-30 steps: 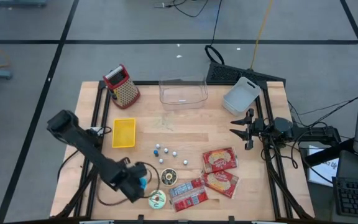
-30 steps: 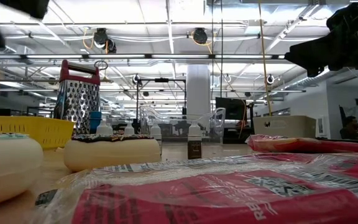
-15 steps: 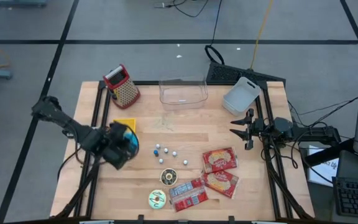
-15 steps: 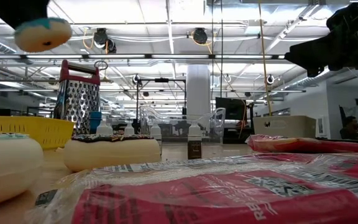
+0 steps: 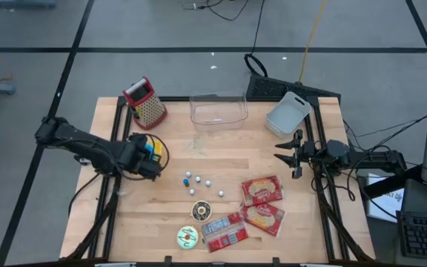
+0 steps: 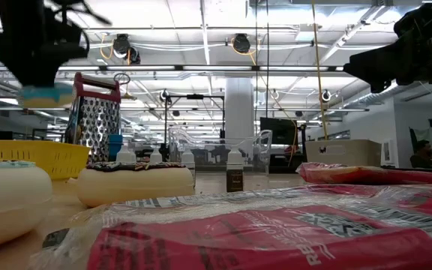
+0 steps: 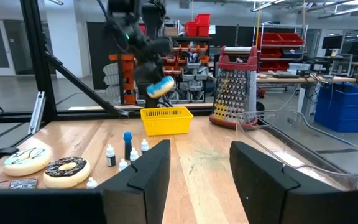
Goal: Pick & Place Food Item
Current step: Put the blue donut into the yellow bin, then put the light blue donut into the yellow bin
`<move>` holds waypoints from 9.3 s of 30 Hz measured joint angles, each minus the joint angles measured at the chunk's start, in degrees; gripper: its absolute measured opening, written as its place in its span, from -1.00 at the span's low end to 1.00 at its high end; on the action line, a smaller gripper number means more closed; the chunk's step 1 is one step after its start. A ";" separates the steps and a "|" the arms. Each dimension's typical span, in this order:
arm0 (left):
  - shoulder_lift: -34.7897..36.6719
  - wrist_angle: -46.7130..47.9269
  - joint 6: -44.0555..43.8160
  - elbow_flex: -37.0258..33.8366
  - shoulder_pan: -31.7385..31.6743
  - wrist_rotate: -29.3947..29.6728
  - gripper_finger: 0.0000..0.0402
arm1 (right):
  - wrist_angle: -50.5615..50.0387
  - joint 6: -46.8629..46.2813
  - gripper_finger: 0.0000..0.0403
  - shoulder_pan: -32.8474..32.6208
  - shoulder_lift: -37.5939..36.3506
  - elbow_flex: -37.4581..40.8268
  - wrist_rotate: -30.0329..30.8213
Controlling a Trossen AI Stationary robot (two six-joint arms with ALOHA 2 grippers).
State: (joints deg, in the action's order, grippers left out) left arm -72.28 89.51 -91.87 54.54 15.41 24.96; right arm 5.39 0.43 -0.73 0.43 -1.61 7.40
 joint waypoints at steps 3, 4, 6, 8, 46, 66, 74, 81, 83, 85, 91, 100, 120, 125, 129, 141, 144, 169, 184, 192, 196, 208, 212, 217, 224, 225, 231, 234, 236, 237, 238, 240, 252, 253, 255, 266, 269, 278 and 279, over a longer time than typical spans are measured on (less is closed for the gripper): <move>1.03 -0.97 -1.66 -3.78 -1.61 -1.32 -0.41 | 0.00 0.02 -0.23 0.00 0.02 -0.02 0.00; 1.04 -2.01 -1.45 -4.83 -2.16 -1.64 -0.41 | 0.00 0.00 -0.23 0.00 0.00 0.00 0.00; 0.94 -5.03 -0.62 -6.73 -3.06 -2.20 -0.41 | 0.00 0.00 -0.23 0.00 0.02 -0.02 0.00; 0.98 -8.68 0.43 -8.24 -3.75 -2.01 -0.41 | 0.00 0.01 -0.23 0.00 0.02 -0.01 0.00; 0.95 -16.82 3.23 -12.94 -7.14 -5.48 0.39 | 0.00 0.01 -0.23 0.00 0.01 -0.01 0.00; 4.77 -14.05 16.67 -0.54 -3.66 0.19 0.48 | 0.00 0.02 -0.23 0.00 0.00 -0.01 0.00; 7.23 -35.44 34.38 2.01 3.78 10.91 0.50 | 0.00 0.00 -0.23 0.00 0.02 -0.02 0.00; 3.57 -42.48 37.89 1.92 5.95 7.80 0.48 | 0.00 0.02 -0.23 0.00 0.01 0.00 0.00; 1.85 -44.62 39.13 1.88 6.10 4.02 0.49 | -0.02 0.02 -0.23 0.00 0.02 -0.02 0.00; 0.12 -47.95 41.71 1.88 6.13 0.19 0.48 | 0.00 0.01 -0.23 0.00 0.02 0.00 0.00; -5.46 -57.10 47.95 1.88 6.15 -9.91 0.51 | 0.00 0.01 -0.23 0.00 0.01 -0.02 0.00; -11.37 -65.65 44.69 1.88 6.49 -23.32 0.46 | 0.00 0.00 -0.23 0.00 0.02 -0.02 0.00; -12.73 -89.82 45.76 1.93 24.49 -14.24 0.47 | -0.01 0.00 -0.23 0.00 0.01 -0.01 0.00; -16.61 -86.00 45.74 1.93 26.93 -11.60 0.47 | 0.00 0.02 -0.23 0.00 0.01 -0.02 0.00; -21.33 -81.27 45.72 1.93 27.20 -13.38 0.48 | 0.00 0.01 -0.23 0.00 0.02 -0.01 0.00; -31.95 -78.99 47.70 1.93 25.79 -14.81 0.48 | 0.02 0.00 -0.23 0.00 -0.01 -0.01 0.00; -32.66 -76.41 45.97 2.01 25.43 -14.59 0.48 | 0.00 0.02 -0.23 0.00 -0.01 0.00 0.00; -32.78 -77.36 46.60 1.70 25.16 -11.35 0.48 | 0.00 0.02 -0.23 0.00 -0.01 -0.02 0.00; -32.88 -78.73 53.05 1.77 23.96 -11.17 0.47 | 0.00 0.01 -0.23 0.00 0.02 -0.01 -0.01; -32.80 -79.04 53.04 1.82 23.96 -12.95 0.30 | 0.00 0.01 -0.23 0.00 0.01 -0.01 0.00; -32.77 -80.03 52.74 1.82 23.98 -13.11 0.08 | 0.00 0.02 -0.23 0.00 0.01 0.00 0.00; -32.77 -80.71 52.74 1.84 23.98 -12.98 -0.24 | 0.00 0.00 -0.23 0.00 -0.01 0.00 0.00; -32.77 -80.71 51.47 1.87 23.98 -13.01 -0.29 | 0.00 0.01 -0.23 0.00 0.00 -0.01 -0.01; -32.75 -80.73 49.60 1.88 23.86 -14.27 -0.32 | 0.00 0.00 -0.23 0.00 -0.01 0.00 0.00; -32.66 -80.73 47.61 1.93 22.96 -20.47 -0.32 | 0.00 0.02 -0.23 0.00 0.02 -0.02 -0.02; -32.66 -80.76 47.61 1.93 23.00 -20.74 -0.32 | 0.00 0.02 -0.23 0.00 0.02 -0.02 0.00; -30.10 -80.43 47.99 1.93 23.26 -22.68 -0.33 | 0.00 0.00 -0.23 0.00 0.01 -0.01 0.00; -27.52 -80.01 48.81 1.93 23.41 -22.29 -0.33 | -0.02 0.02 -0.23 0.00 0.02 -0.02 0.00; -25.63 -79.23 49.34 1.93 23.44 -21.90 -0.33 | 0.00 0.01 -0.23 0.00 0.02 -0.01 0.00; -24.61 -78.61 49.38 1.93 23.44 -21.53 -0.33 | -0.02 0.01 -0.23 0.00 0.01 -0.01 -0.01; -23.54 -77.91 49.42 1.93 23.45 -20.85 -0.33 | 0.00 0.02 -0.23 0.00 0.01 0.00 0.00; -21.11 -76.19 49.65 1.93 23.46 -19.58 -0.33 | -0.02 0.00 -0.23 0.00 0.00 -0.01 0.00; -5.87 -62.75 49.23 1.93 23.37 -9.26 -0.32 | 0.00 0.01 -0.23 0.00 -0.01 0.00 -0.01; -4.59 -61.65 49.05 1.93 23.37 -8.52 -0.32 | 0.00 0.02 -0.23 0.00 0.02 -0.02 -0.01; -2.02 -58.84 46.62 1.93 23.27 -7.92 -0.32 | 0.00 0.02 -0.23 0.00 -0.01 0.00 0.00; 8.27 -33.19 21.26 1.93 22.47 4.76 -0.32 | -0.02 0.02 -0.23 0.00 0.01 0.00 0.00; 9.43 -26.14 14.02 1.93 22.47 7.72 -0.32 | -0.02 0.01 -0.23 0.00 0.02 -0.01 0.00; 8.91 -5.27 -7.39 1.90 21.80 11.57 -0.32 | 0.00 0.00 -0.23 0.00 0.02 -0.02 0.00; 8.58 -3.65 -9.18 1.90 21.51 11.55 -0.32 | 0.00 0.00 -0.23 0.00 0.01 0.00 0.00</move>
State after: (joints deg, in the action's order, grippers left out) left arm -63.70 85.86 -101.05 56.45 36.92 36.51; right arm 5.38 0.43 -0.73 0.44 -1.61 7.40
